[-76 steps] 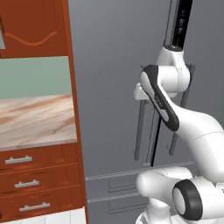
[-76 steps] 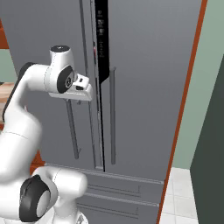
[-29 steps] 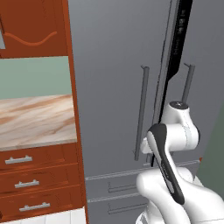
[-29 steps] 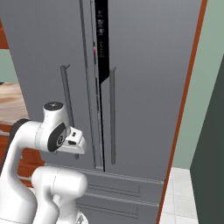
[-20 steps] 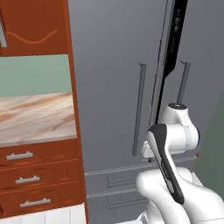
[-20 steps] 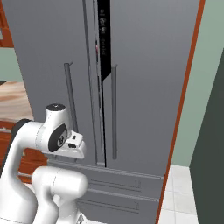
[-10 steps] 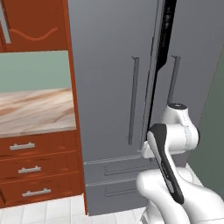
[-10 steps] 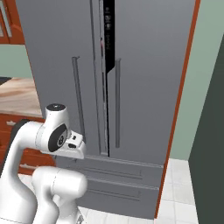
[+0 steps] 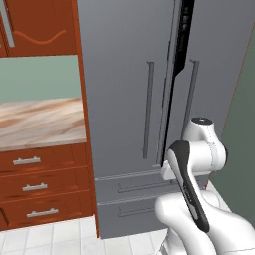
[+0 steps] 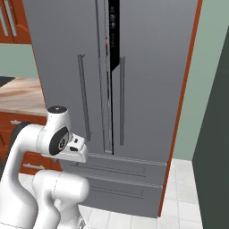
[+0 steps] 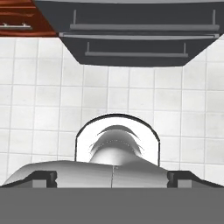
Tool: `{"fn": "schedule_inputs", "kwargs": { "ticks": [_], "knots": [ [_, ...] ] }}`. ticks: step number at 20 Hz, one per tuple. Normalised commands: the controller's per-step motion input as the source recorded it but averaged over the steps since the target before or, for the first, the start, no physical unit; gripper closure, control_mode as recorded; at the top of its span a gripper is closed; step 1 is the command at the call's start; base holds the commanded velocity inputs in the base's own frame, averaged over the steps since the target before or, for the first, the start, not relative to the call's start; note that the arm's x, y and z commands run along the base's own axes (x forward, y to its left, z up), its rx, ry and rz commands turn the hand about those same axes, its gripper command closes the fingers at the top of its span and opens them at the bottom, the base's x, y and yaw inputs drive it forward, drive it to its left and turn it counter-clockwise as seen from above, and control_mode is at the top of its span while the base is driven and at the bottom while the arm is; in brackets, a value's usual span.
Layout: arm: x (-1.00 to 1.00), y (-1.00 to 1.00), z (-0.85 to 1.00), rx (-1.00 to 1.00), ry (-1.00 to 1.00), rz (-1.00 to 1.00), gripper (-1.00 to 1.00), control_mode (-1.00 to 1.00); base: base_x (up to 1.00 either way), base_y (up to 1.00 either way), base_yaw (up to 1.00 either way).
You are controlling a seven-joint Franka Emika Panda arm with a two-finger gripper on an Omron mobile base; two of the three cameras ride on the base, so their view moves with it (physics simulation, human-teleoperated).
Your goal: Gather the squash and potato from the fridge and place them on a tray on the dining counter. Then gather the chicken drumstick and steak from the fridge and place them on the other tray.
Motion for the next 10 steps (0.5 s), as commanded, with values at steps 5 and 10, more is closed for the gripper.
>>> {"fn": "schedule_inputs", "kwargs": {
  "ticks": [5, 10],
  "knots": [
    [0.00, 0.00, 0.00, 0.00, -0.03, 0.00, -1.00, -1.00, -0.09, 0.00, 0.00],
    [0.05, 0.00, 0.00, 0.00, -0.23, 0.00, -1.00, -1.00, 0.00, 0.00, 0.00]
  ]
}}
